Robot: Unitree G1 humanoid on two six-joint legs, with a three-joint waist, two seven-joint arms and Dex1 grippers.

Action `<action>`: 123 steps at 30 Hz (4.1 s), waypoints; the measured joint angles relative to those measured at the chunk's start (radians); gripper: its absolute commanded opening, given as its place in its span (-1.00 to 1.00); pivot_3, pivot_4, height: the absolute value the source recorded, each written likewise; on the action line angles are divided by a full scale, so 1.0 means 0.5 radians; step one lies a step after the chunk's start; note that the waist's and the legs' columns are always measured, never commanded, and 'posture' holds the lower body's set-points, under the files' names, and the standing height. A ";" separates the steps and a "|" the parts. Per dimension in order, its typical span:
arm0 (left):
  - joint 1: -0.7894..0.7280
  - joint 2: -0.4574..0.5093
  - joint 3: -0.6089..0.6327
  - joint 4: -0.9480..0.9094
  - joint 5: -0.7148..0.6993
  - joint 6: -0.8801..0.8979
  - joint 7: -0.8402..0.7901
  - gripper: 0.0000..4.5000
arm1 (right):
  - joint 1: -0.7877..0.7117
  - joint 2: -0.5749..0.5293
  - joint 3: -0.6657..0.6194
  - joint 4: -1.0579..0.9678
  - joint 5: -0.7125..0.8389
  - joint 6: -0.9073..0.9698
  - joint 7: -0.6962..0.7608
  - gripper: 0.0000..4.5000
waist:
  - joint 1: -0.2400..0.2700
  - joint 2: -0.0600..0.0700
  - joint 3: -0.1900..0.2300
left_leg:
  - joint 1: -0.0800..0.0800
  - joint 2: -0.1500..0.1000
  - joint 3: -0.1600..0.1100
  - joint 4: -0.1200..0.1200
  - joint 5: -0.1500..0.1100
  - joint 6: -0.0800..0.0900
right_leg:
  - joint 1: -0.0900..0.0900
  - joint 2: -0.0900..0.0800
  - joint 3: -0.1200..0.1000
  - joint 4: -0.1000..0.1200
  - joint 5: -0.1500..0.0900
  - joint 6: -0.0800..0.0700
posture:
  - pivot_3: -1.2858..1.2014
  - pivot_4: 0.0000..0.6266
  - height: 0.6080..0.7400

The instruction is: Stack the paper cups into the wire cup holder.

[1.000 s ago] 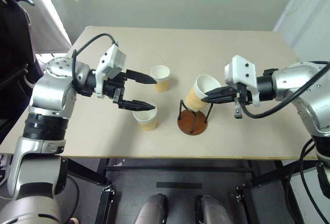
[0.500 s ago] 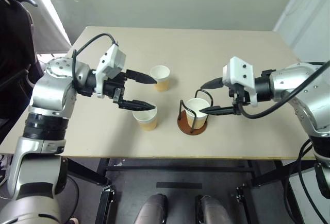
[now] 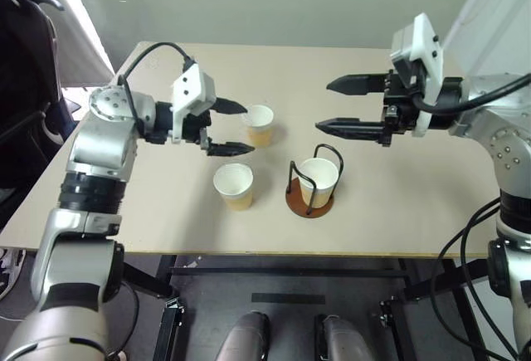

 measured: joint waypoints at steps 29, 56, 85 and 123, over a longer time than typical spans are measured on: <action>-0.635 -0.261 -0.384 1.413 0.947 -1.363 0.495 1.00 | 0.296 -0.420 -0.024 0.060 -0.092 -0.498 0.352 0.62 | 0.010 0.000 0.000 | -0.010 0.000 0.003 0.003 -0.001 0.000 | -0.010 0.000 0.003 0.002 0.011 0.019 | 0.03 -0.52 1.00; -0.777 -0.387 -0.713 1.749 1.499 -1.575 0.955 1.00 | 0.374 -0.483 -0.030 0.068 -0.104 -0.496 0.359 0.62 | 0.013 -0.001 0.000 | -0.012 -0.001 0.007 0.012 -0.003 0.003 | -0.010 0.002 0.004 0.004 0.011 0.022 | 0.03 -0.52 1.00; -0.722 -0.483 -0.794 1.856 1.656 -1.539 1.158 -0.97 | 0.455 -0.496 -0.092 0.001 -0.102 -0.490 0.309 0.63 | 0.019 -0.005 -0.083 | -0.030 -0.003 0.016 0.065 -0.021 0.010 | -0.026 0.013 0.005 0.052 -0.014 0.027 | 0.03 -1.00 1.00; -0.941 -0.425 -0.173 1.394 0.631 -0.993 -0.487 -0.97 | 0.466 -0.544 -0.075 0.077 -0.121 -0.494 0.404 0.63 | -0.037 -0.013 -0.152 | 0.007 0.005 0.059 0.106 -0.055 0.062 | -0.003 0.029 0.062 0.081 -0.024 0.019 | 0.03 -1.00 1.00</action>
